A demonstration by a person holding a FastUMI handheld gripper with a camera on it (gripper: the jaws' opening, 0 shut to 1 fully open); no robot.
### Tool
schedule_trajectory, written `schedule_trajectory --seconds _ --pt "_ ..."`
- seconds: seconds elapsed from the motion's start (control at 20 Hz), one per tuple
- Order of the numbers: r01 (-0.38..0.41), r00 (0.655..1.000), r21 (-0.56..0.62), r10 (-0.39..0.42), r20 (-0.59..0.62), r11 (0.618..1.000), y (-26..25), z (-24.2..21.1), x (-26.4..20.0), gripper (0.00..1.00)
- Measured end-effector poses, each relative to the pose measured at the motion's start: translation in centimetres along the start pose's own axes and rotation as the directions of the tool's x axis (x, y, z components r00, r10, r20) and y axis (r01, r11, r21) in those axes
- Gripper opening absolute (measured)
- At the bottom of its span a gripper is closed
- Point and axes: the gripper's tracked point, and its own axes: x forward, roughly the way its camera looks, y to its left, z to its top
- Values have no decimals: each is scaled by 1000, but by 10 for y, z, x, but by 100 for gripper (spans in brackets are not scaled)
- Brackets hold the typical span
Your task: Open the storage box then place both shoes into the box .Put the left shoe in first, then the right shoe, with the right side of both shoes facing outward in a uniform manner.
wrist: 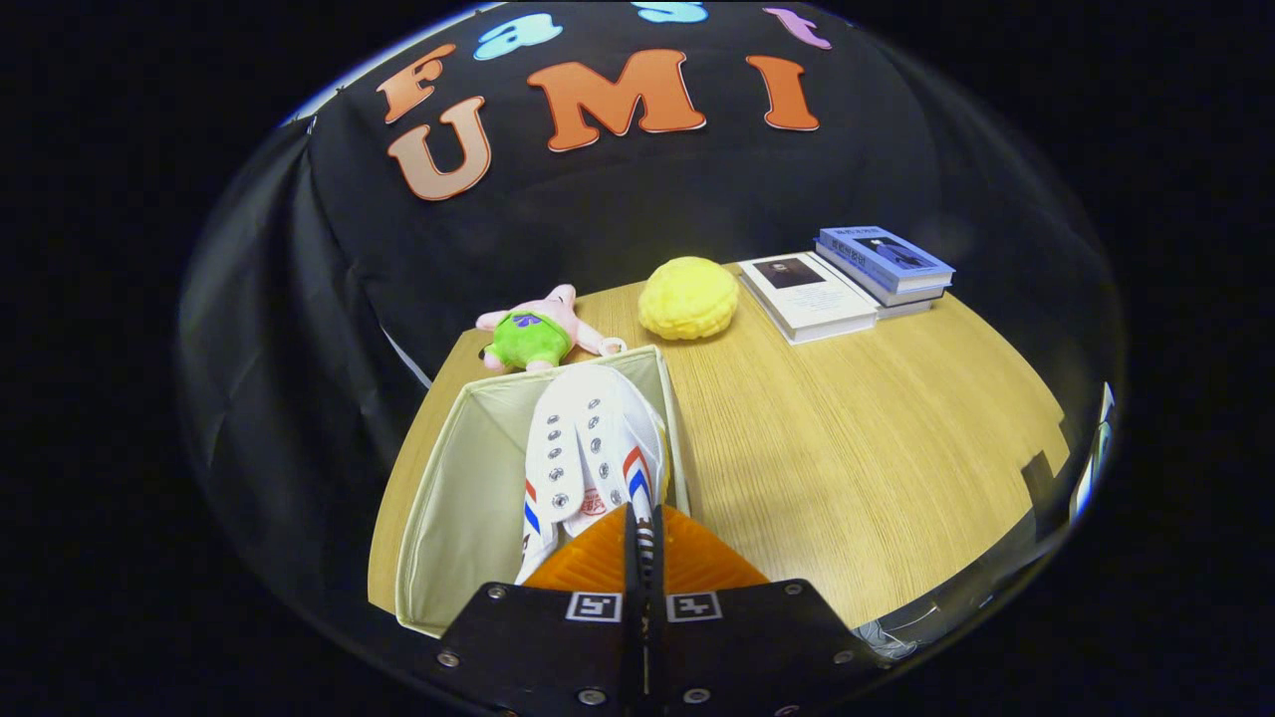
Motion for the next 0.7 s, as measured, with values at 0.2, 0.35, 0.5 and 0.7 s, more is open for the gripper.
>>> schedule_trajectory --seconds 0.2,0.35,0.5,0.7 --pt "-78 996 34 77 48 996 16 23 -8 65" --pt "-36 997 -23 37 67 999 4 36 -13 98" --pt "-35 995 -21 37 97 999 -1 60 -21 98" --pt "-8 981 -57 18 191 998 -13 110 -44 98"
